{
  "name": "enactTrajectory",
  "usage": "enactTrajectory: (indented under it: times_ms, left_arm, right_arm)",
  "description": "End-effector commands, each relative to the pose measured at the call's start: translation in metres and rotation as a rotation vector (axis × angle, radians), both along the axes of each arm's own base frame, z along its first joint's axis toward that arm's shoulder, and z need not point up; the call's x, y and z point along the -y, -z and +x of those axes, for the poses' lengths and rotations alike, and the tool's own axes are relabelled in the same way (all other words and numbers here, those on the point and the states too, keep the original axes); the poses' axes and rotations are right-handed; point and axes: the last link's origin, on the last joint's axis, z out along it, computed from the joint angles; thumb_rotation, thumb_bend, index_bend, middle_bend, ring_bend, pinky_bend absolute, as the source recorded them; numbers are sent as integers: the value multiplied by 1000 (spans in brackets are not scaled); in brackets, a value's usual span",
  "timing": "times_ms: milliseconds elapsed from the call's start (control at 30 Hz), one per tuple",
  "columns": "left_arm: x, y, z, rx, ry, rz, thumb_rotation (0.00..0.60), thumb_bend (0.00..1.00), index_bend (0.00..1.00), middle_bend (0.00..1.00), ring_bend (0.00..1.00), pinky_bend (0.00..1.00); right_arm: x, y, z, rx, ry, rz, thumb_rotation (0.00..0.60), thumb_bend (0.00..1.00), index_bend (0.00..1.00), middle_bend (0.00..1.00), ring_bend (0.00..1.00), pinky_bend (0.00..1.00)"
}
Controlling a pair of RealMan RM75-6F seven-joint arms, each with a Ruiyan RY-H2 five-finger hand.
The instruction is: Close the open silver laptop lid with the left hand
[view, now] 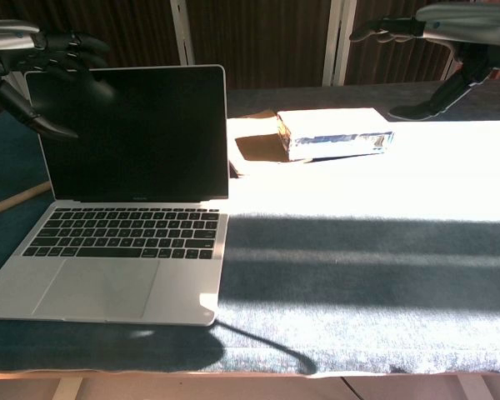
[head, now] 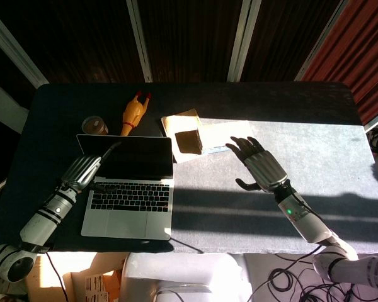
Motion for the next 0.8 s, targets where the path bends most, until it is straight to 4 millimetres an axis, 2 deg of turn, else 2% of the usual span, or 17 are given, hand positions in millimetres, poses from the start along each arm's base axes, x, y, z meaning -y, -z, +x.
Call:
enactTrajectory:
  times_ms: [33,233,333,400,500,600,800]
  left_arm:
    - [2,-1,2,0,10,4,600,105,0,92,73,123]
    - [5,-6,7,32,29,35,600,106,0,92,73,123]
    - [-1,-10,11,86,49,111,600,108,0,92,73,123]
    - [-11,-14,12,109,70,173,600,121,0,92,71,123]
    - [-30,-18,11,132,75,214,600,174,0,93,69,123]
    - [-45,-23,8,150,58,206,600,247,3,100,66,123]
    - [-62,-21,11,192,55,178,600,346,69,176,72,123]
  right_arm:
    - [-1,-1,-2,-4,3,-2,600,257,0,0,0,0]
    - [-9,-8,-11,-38,-2,-26,600,257,0,0,0,0]
    - [-25,-19,-30,-93,2,-62,600,257,0,0,0,0]
    - [-41,-27,-50,-139,16,-88,600,257,0,0,0,0]
    - [-64,-35,-80,-188,52,-105,600,257,0,0,0,0]
    - [-80,-47,-102,-204,83,-123,600,257,0,0,0,0]
    - [-94,-65,-122,-213,128,-157,600,257,0,0,0,0]
